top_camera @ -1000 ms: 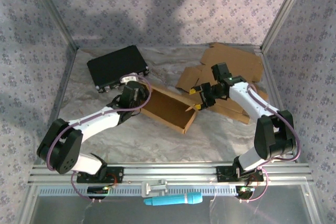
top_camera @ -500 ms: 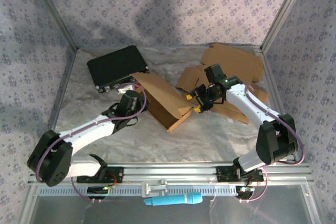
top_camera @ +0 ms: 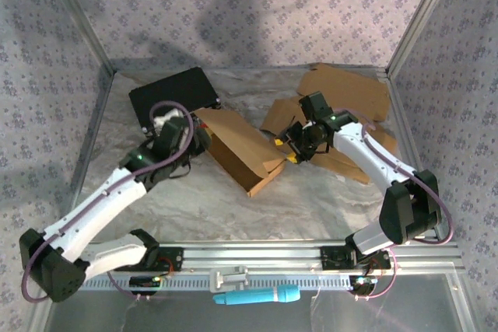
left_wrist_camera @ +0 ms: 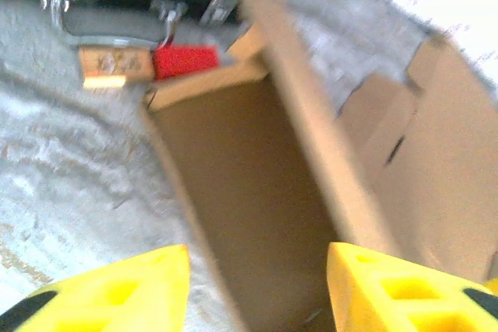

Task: Fold the paper box

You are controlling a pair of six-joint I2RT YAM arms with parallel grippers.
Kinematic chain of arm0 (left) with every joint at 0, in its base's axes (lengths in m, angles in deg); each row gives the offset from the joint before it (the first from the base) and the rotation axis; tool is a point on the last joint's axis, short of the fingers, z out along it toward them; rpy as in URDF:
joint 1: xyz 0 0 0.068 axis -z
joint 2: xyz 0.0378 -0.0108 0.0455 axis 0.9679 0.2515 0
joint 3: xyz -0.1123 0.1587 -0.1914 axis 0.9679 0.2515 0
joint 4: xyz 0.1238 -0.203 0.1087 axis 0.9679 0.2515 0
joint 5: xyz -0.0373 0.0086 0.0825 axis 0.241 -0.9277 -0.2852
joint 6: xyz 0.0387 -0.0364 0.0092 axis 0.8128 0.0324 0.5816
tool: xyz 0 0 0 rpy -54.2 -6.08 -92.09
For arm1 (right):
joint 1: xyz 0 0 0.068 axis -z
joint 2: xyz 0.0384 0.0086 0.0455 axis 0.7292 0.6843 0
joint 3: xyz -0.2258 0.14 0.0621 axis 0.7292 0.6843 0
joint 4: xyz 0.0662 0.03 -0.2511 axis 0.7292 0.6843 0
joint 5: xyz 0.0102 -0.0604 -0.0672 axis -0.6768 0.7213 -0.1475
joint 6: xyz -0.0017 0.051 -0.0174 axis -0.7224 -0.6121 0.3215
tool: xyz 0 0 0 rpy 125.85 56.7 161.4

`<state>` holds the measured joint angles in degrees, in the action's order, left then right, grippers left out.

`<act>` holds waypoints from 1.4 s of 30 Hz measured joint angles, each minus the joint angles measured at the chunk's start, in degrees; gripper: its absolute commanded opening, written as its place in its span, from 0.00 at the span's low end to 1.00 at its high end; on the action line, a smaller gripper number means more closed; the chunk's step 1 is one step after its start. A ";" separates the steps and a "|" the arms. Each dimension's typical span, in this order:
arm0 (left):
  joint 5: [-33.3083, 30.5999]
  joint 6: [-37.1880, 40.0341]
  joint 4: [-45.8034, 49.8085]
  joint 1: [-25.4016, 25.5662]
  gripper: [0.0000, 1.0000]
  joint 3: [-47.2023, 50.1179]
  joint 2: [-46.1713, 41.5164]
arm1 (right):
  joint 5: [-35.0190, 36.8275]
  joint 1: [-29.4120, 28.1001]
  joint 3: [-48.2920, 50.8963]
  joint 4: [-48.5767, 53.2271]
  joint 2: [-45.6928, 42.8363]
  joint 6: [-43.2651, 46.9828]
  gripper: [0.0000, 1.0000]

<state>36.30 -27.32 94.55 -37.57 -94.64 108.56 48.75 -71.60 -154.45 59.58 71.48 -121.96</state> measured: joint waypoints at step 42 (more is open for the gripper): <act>17.53 29.24 13.53 -8.85 0.41 -14.19 35.89 | 0.26 2.03 -1.11 5.70 0.87 17.90 0.58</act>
<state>53.83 1.92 108.08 -46.42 -108.82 144.45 49.01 -69.56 -155.56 65.29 72.35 -104.05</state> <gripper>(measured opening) 0.399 0.556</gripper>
